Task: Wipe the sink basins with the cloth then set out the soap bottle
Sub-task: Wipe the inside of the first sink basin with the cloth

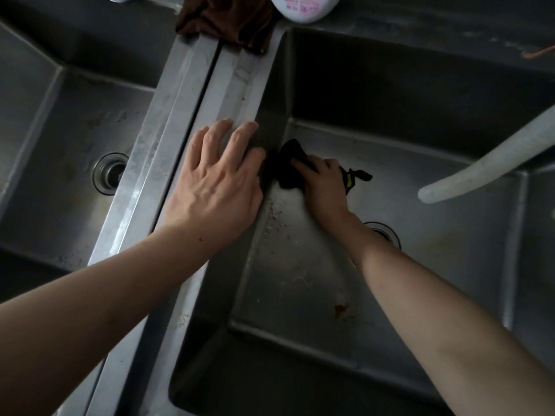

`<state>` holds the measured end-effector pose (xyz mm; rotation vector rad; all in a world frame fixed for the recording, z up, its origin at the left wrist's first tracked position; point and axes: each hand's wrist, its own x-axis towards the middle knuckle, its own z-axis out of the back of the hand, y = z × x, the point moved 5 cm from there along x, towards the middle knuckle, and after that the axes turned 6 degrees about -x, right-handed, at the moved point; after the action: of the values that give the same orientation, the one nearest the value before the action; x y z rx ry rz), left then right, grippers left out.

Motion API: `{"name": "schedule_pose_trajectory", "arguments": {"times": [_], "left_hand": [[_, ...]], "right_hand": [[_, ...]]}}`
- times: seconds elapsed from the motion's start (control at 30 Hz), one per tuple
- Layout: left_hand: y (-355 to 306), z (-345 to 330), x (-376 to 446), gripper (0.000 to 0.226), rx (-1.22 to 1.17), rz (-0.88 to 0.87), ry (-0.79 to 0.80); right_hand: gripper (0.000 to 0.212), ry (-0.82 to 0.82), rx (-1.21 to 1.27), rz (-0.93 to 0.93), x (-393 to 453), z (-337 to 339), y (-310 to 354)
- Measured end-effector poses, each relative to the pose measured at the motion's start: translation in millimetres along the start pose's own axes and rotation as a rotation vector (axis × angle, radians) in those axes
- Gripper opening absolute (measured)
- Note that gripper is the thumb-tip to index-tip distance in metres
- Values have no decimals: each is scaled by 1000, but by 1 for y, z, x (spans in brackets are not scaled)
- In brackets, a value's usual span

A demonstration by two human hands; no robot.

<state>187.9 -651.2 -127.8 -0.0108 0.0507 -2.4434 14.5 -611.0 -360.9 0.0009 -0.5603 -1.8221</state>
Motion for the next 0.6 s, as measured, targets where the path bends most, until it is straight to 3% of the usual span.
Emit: {"name": "schedule_pose_trajectory", "arguments": {"times": [0.13, 0.27, 0.6], "left_hand": [[0, -1, 0, 35, 4, -5, 0], [1, -1, 0, 38, 12, -11, -9], [1, 1, -1, 38, 19, -8, -2]], "right_hand": [[48, 27, -53, -134, 34, 4, -26], [43, 49, -73, -89, 34, -12, -17], [37, 26, 77, 52, -76, -19, 56]]}}
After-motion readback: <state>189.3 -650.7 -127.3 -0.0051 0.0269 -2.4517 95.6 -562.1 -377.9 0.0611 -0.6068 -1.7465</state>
